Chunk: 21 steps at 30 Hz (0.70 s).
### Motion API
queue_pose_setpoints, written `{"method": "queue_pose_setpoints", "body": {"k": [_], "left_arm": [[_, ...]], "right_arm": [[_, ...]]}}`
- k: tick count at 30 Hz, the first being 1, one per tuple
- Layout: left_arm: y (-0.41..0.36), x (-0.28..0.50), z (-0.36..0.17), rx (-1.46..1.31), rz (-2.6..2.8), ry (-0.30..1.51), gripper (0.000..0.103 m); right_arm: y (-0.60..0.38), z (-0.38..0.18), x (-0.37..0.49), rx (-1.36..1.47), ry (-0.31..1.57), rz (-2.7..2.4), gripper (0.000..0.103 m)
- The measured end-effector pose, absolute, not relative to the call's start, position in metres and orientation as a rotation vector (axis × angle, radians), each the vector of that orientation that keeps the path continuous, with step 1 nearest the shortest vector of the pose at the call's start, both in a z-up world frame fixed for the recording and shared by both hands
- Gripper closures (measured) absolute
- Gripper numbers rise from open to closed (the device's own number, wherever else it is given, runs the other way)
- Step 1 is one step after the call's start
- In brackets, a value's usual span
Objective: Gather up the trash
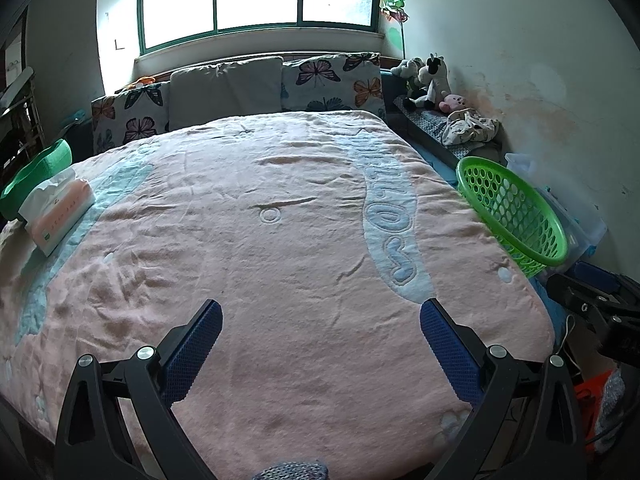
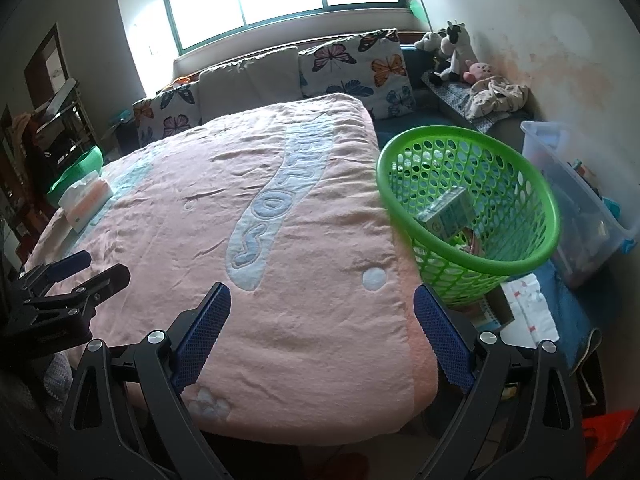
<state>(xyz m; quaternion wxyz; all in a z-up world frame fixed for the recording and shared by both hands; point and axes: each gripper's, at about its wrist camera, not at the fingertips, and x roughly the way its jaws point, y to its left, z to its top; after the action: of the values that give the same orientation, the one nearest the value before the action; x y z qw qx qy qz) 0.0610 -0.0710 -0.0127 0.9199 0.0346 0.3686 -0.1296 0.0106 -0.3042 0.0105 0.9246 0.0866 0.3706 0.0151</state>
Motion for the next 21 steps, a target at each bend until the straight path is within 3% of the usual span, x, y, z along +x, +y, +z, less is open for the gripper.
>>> {"method": "queue_pose_setpoints", "body": {"k": [21], "left_arm": [[-0.0675,0.0619,-0.0188,0.061,-0.249,0.776,0.007]], "right_arm": [[-0.3017,0.0081,0.0127,0.181,0.768,0.04,0.011]]}}
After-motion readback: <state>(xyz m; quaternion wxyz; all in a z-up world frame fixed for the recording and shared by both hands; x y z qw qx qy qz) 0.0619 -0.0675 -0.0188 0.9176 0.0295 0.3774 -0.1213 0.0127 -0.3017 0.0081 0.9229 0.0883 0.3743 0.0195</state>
